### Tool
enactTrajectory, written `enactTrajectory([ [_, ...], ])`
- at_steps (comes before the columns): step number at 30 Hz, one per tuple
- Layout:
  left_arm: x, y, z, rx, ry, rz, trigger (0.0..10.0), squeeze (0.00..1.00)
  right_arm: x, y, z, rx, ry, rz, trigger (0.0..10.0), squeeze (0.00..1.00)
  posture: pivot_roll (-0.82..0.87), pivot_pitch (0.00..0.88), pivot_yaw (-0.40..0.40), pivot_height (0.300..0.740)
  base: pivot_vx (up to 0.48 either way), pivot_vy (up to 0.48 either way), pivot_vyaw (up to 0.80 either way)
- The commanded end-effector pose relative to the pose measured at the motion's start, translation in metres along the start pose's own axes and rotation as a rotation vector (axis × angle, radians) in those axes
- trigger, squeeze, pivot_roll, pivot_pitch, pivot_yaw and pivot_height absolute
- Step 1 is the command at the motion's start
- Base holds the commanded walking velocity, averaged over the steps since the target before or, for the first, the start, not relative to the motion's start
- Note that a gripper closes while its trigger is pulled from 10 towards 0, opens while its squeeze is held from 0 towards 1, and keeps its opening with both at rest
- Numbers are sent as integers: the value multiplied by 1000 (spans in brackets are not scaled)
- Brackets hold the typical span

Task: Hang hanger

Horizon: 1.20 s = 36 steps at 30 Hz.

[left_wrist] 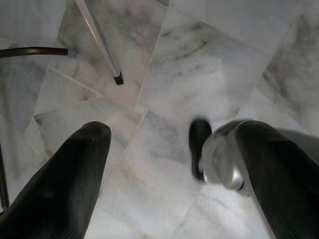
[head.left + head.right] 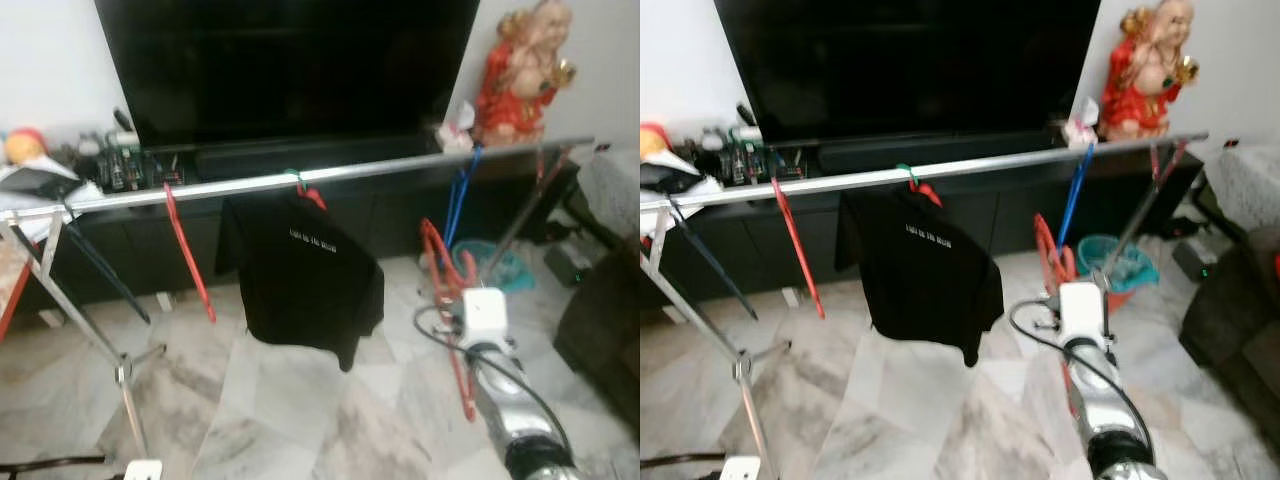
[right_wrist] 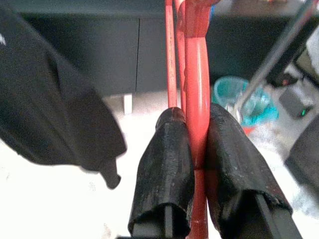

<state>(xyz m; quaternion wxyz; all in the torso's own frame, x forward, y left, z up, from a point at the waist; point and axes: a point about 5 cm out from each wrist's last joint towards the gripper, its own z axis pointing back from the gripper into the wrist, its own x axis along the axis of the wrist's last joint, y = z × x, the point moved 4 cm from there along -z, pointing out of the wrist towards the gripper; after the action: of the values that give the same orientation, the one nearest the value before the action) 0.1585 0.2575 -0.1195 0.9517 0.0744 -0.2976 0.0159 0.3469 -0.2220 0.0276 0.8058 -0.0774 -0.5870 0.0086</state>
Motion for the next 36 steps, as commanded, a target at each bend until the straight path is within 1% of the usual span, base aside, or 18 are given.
enactTrajectory([
  [1, -4, 5, 1, 10, 16, -17, 10000, 0, 8, 9, -2, 19, -26, -15, 10000, 0, 29, 0, -60, 740, 262, 0, 0],
  [21, -3, 6, 1, 10, 16, -21, 10000, 0, 4, 7, -2, 3, -12, -21, 10000, 0, 30, 0, -56, 740, 262, 0, 0],
  [31, -4, 5, 1, 5, 18, -28, 10000, 0, 5, 7, -3, 0, -18, -24, 10000, 0, 30, 0, -57, 740, 258, 0, 0],
  [36, -4, 5, 1, 3, 22, -29, 10000, 0, 6, 8, -3, 3, -21, -26, 10000, 0, 30, 0, -57, 740, 0, 0, 0],
])
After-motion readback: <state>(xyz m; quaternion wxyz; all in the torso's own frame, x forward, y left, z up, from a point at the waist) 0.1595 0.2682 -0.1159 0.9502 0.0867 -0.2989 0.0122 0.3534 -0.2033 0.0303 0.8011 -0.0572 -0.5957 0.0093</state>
